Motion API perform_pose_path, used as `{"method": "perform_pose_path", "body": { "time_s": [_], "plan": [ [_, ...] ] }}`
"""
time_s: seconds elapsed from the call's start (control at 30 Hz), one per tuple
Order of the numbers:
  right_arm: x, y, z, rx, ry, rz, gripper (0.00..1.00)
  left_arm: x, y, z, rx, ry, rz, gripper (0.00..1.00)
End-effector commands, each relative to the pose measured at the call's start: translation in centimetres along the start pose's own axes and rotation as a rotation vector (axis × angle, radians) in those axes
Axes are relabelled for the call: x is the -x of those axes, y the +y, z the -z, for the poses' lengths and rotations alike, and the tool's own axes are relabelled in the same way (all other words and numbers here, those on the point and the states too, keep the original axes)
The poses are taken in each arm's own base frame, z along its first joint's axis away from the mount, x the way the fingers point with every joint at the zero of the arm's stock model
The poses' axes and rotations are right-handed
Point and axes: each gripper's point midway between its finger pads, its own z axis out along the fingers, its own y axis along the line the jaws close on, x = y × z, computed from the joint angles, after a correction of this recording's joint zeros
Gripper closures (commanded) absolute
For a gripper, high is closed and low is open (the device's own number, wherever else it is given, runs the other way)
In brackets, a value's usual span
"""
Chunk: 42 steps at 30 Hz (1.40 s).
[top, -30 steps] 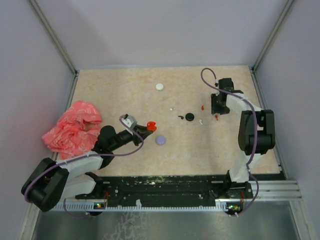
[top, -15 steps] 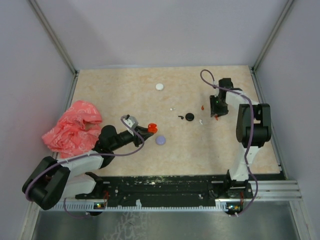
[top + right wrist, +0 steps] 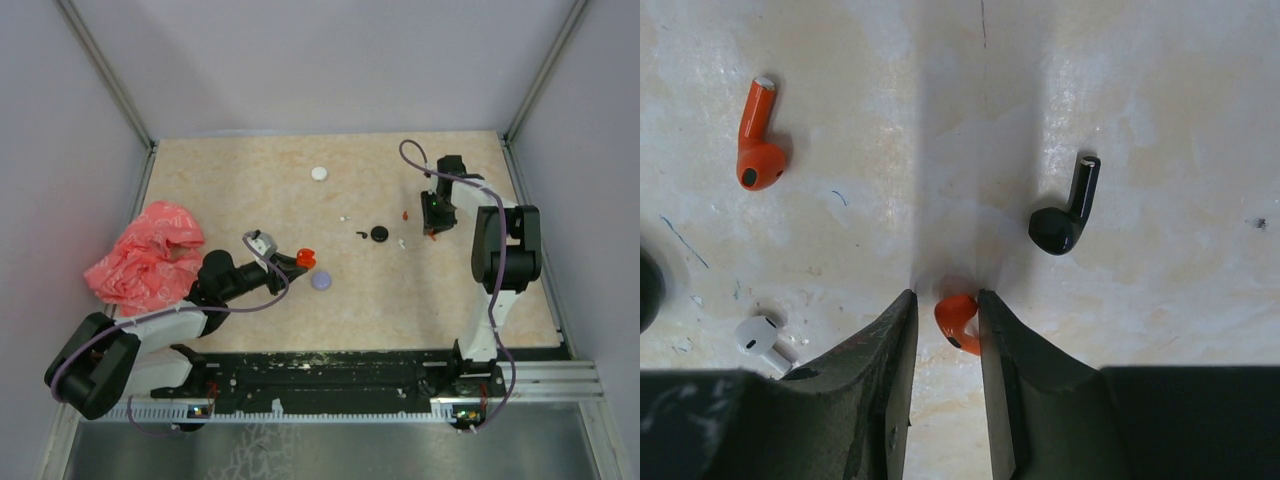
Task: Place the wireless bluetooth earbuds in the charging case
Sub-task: Pick up the earbud from the center of the board.
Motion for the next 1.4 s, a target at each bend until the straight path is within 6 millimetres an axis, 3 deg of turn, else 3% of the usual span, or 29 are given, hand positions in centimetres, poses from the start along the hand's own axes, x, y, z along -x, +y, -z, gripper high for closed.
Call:
{"method": "perform_pose_path", "body": {
  "time_s": [0.0, 0.23, 0.43, 0.57, 0.8, 1.0, 1.13, 1.37],
  "plan": [
    [-0.7, -0.7, -0.5, -0.025, 0.049, 0.001, 0.72, 1.3, 0.0, -0.4, -0.019, -0.028, -0.023, 1.0],
    [-1.1, -0.7, -0.5, -0.046, 0.048, 0.003, 0.8, 1.6, -0.2, -0.4, -0.026, -0.035, -0.019, 1.0],
    [1.2, 1.8, 2.4, 0.01, -0.086, 0.007, 0.81, 2.9, -0.4, 0.2, -0.014, -0.1, -0.024, 1.0],
    [2.6, 4.1, 5.2, 0.087, -0.217, 0.005, 0.82, 3.9, -0.4, 0.6, 0.0, -0.152, -0.037, 1.0],
    [3.4, 9.2, 10.5, 0.218, -0.416, 0.017, 0.82, 6.3, -0.8, 1.3, 0.006, -0.268, -0.066, 1.0],
    [4.5, 13.8, 16.9, 0.38, -0.626, 0.01, 0.82, 7.9, 0.2, 2.2, 0.078, -0.374, -0.141, 1.0],
    [4.3, 16.5, 20.5, 0.471, -0.725, 0.04, 0.83, 8.8, 1.1, 2.6, 0.134, -0.426, -0.174, 1.0],
    [3.0, 23.0, 26.4, 0.715, -0.897, 0.097, 0.84, 9.6, -0.1, 0.8, 0.021, -0.419, -0.179, 1.0]
  ]
}}
